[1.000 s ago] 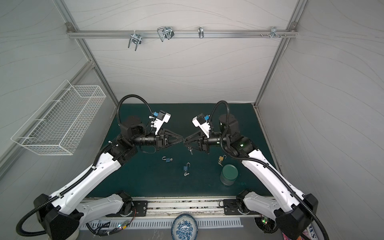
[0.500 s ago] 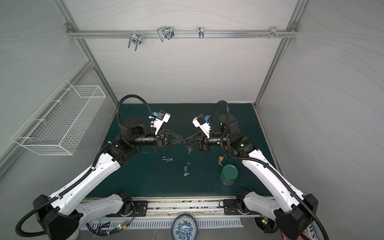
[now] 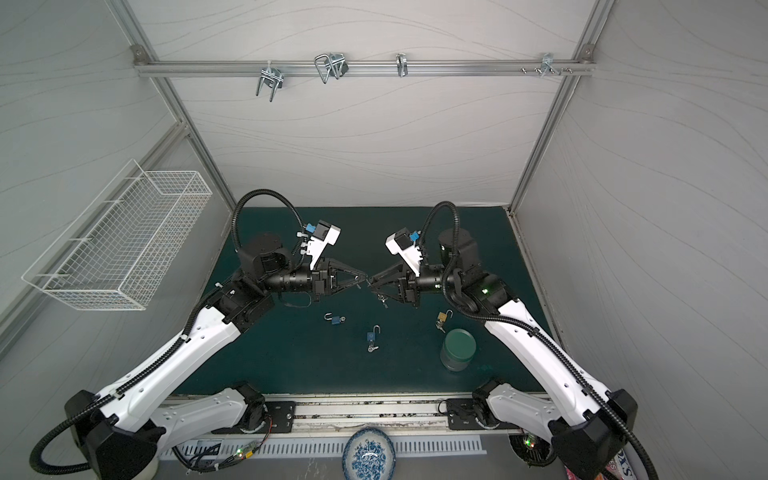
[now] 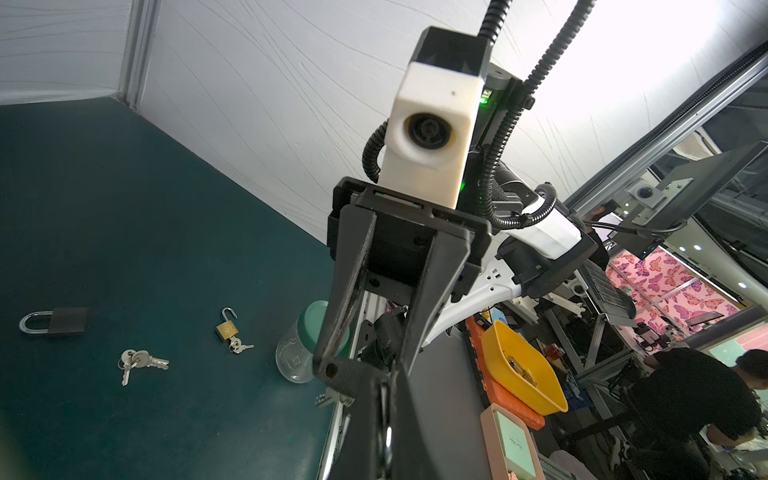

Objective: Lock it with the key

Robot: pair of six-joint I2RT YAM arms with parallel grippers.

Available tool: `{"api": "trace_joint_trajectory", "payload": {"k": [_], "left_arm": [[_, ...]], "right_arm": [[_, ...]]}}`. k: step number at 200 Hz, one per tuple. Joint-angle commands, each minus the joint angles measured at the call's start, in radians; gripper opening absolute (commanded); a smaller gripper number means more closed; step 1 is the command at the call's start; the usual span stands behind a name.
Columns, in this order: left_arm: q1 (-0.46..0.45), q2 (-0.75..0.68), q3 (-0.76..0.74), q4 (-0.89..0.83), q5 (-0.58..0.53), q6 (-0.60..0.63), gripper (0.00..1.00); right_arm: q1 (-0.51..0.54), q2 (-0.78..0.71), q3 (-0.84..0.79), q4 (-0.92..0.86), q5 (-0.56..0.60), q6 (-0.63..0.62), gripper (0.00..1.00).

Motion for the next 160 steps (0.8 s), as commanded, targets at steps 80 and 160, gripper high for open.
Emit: {"api": "trace_joint_trajectory", "payload": {"k": [80,160], "left_arm": [[0.001,-0.116,0.017,0.205,-0.299,-0.322,0.0],[0.0,-0.115,-0.029,0.405,-0.262,-0.479,0.0]], "right_arm": [[0.023,-0.117,-0.096,0.44,0.188,0.067,0.74],[0.104,-0.043,-0.085,0.636,0.264,0.127,0.61]]}}
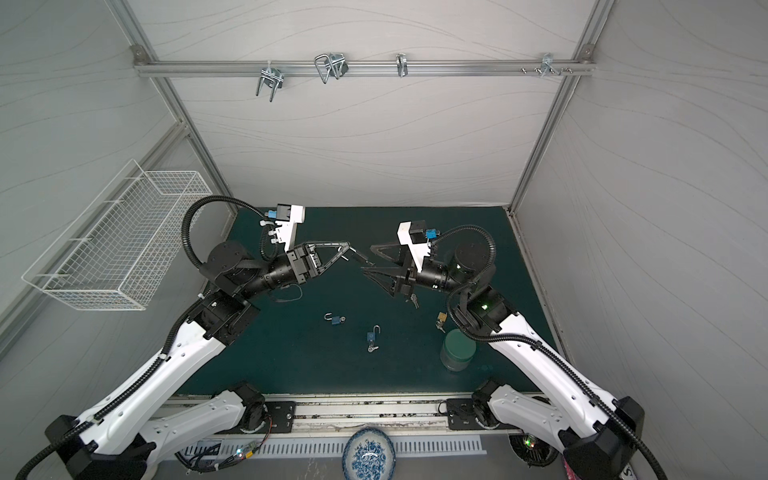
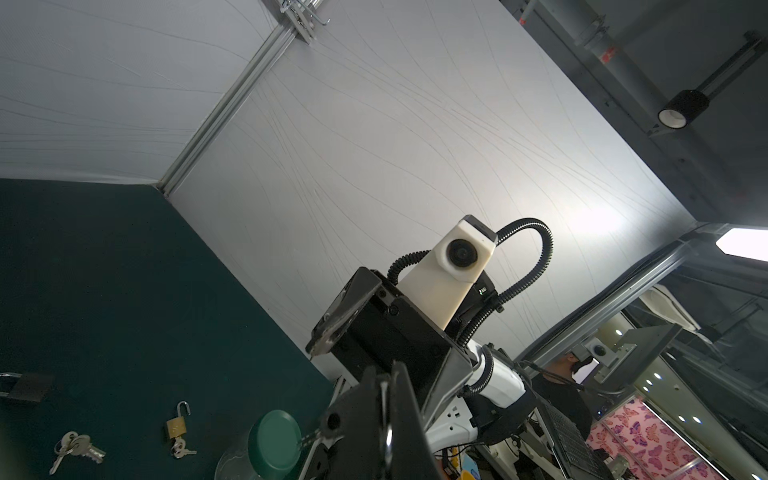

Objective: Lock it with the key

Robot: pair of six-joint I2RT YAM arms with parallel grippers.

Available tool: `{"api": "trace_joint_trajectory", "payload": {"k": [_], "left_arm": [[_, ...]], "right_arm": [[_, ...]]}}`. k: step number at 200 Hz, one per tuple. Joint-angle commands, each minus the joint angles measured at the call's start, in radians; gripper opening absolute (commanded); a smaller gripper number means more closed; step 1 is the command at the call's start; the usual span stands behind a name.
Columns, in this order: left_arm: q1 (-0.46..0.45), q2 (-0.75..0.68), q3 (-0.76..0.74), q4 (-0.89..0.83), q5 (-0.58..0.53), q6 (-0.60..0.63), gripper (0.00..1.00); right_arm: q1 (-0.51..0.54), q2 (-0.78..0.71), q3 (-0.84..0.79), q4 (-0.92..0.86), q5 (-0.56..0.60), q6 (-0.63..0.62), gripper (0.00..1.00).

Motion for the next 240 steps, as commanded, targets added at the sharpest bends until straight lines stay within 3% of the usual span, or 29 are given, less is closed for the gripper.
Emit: {"api": "trace_joint_trajectory", "payload": {"k": [1,33,56,74,132,161,213,240], "left_arm": [[0.0,-0.01,0.006,0.126,0.003,-0.059,0.0],[0.0,-0.015,0.007,0.129,0.009,-0.056,0.0],[0.0,-0.02,0.0,0.14,0.004,-0.051,0.0],[0.0,-0.016,0.007,0.146,0.012,-0.053,0.0],[0.0,-0.025,-0.009,0.151,0.003,-0.051,0.0],[0.0,-0.022,-0.003,0.151,0.007,-0.06,0.0],[0.0,-0.022,-0.008,0.147,0.005,-0.049,0.0],[0.0,-0.023,-0.005,0.142,0.002,-0.041,0.0]], "right_arm": [[0.019,0.02,0.035,0.083,0.017,0.016,0.6],[0.037,0.039,0.044,0.069,0.0,0.011,0.42],[0.039,0.048,0.038,0.066,-0.007,0.018,0.41],[0.04,0.045,0.033,0.083,-0.014,0.044,0.33],[0.056,0.033,0.033,0.103,-0.014,0.062,0.36],[0.057,0.024,0.036,0.096,-0.014,0.071,0.32],[0.059,0.005,0.024,0.084,-0.005,0.077,0.2],[0.059,0.004,0.038,0.044,-0.002,0.111,0.06]]}}
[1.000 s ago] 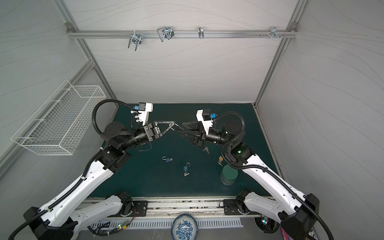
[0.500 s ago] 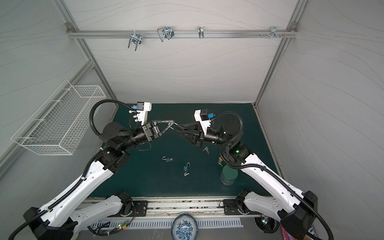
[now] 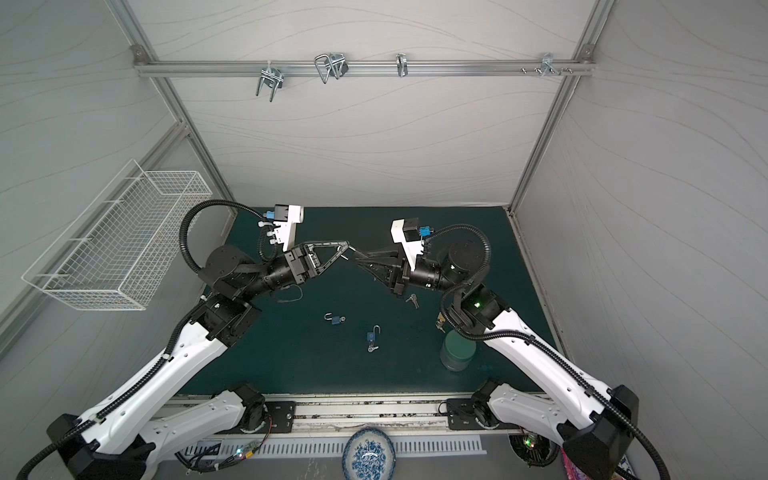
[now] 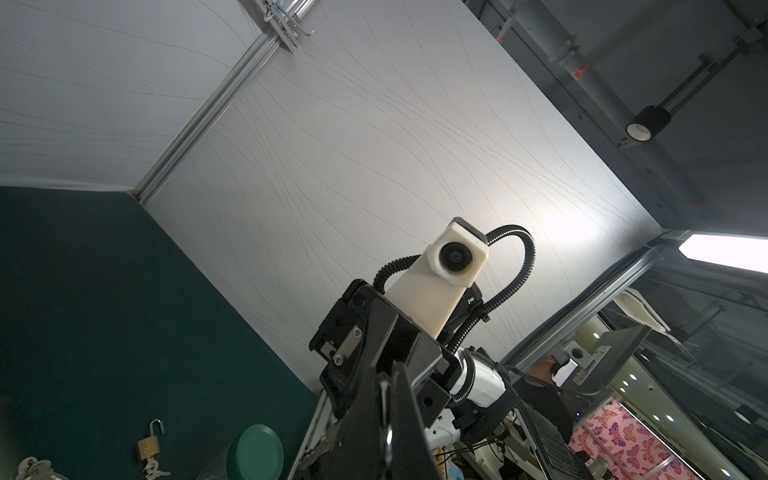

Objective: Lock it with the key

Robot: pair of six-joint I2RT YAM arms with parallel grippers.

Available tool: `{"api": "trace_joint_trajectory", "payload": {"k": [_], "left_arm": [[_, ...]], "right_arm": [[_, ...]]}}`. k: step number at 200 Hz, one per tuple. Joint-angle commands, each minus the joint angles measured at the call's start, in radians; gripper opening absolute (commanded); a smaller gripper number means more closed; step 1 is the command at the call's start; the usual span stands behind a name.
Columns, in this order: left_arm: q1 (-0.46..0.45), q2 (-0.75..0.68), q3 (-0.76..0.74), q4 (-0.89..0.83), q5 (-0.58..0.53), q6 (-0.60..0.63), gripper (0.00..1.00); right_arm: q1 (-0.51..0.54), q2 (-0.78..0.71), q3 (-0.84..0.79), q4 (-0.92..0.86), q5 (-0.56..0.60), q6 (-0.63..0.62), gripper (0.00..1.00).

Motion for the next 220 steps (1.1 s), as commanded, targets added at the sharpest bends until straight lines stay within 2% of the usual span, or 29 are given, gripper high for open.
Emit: {"api": "trace_joint_trajectory", "payload": {"k": [1,13,30,62,88,137,154,181,220], "left_arm": [[0.0,-0.018,0.013,0.063,0.002,0.0,0.0],[0.001,-0.024,0.02,0.034,0.006,0.032,0.0],[0.001,-0.032,0.049,-0.038,0.017,0.107,0.0],[0.0,-0.019,0.118,-0.115,0.064,0.206,0.0],[0.001,0.008,0.167,-0.121,0.118,0.224,0.0],[0.001,-0.007,0.191,-0.16,0.125,0.268,0.0],[0.001,-0.005,0.189,-0.152,0.145,0.262,0.0],[0.001,-0.003,0.168,-0.129,0.149,0.246,0.0],[-0.008,0.0,0.132,-0.1,0.149,0.207,0.0]], "right_arm": [[0.007,-0.024,0.019,-0.005,-0.006,0.034,0.06],[0.007,-0.026,0.023,-0.017,-0.012,0.063,0.0],[0.006,-0.024,0.06,-0.088,-0.023,0.098,0.0],[-0.01,0.012,0.137,-0.11,-0.14,0.237,0.0],[-0.011,0.045,0.18,-0.051,-0.234,0.349,0.0],[-0.011,0.076,0.181,0.115,-0.302,0.512,0.0],[-0.009,0.076,0.189,0.089,-0.296,0.494,0.0],[0.003,0.063,0.205,-0.044,-0.225,0.361,0.0],[0.003,0.058,0.206,-0.052,-0.153,0.324,0.0]]}}
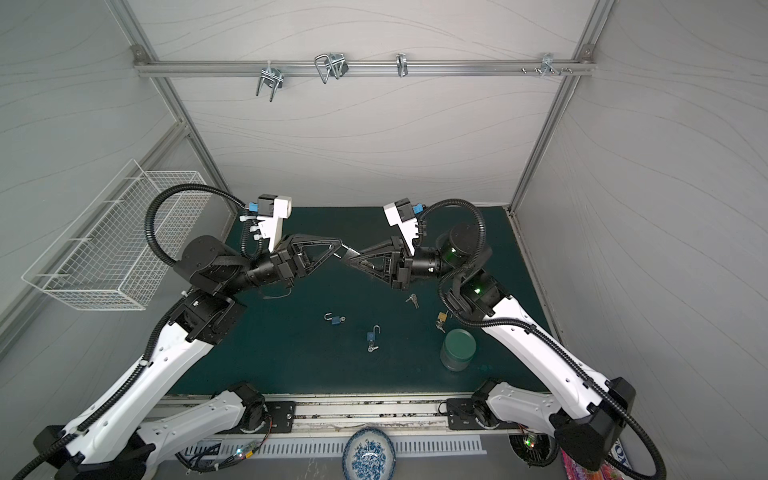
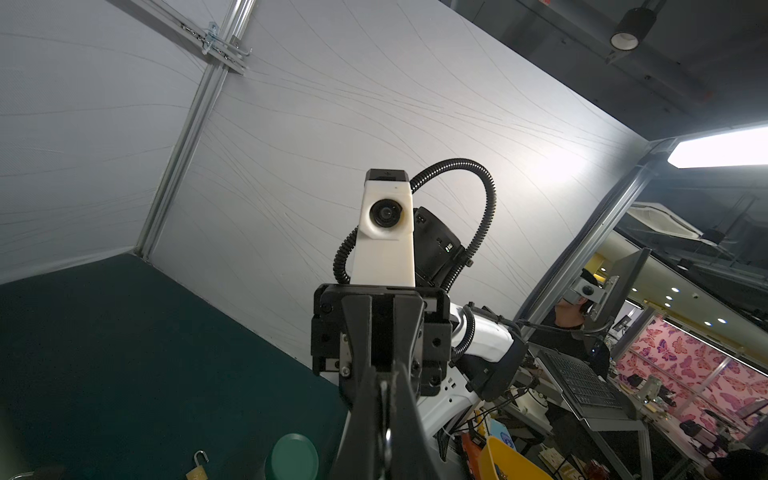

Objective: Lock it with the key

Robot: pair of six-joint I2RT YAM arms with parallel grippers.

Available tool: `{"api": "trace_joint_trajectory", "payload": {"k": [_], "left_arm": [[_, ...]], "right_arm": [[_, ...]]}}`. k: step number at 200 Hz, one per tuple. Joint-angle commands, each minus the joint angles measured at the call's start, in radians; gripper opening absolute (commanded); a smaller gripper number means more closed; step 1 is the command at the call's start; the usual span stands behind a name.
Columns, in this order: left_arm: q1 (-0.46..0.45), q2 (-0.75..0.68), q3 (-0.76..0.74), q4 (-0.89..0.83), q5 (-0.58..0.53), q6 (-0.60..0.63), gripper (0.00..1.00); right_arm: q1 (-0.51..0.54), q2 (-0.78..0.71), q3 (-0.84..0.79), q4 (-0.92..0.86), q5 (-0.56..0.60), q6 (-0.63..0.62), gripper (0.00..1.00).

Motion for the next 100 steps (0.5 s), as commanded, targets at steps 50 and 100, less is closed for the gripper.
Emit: {"api": "trace_joint_trajectory", "payload": {"k": [50,100], "left_arm": [[-0.04,0.011,-0.065,0.082,0.027,-0.048,0.0],[-0.083,0.023,-0.117,0.067,0.031,-0.004,0.0]], "right_arm": [[0.014,0.003,0.044,-0.001,0.096,-0.076,0.0],[0.014,0.003,0.034,0.068,0.11,-0.03,0.0]]}}
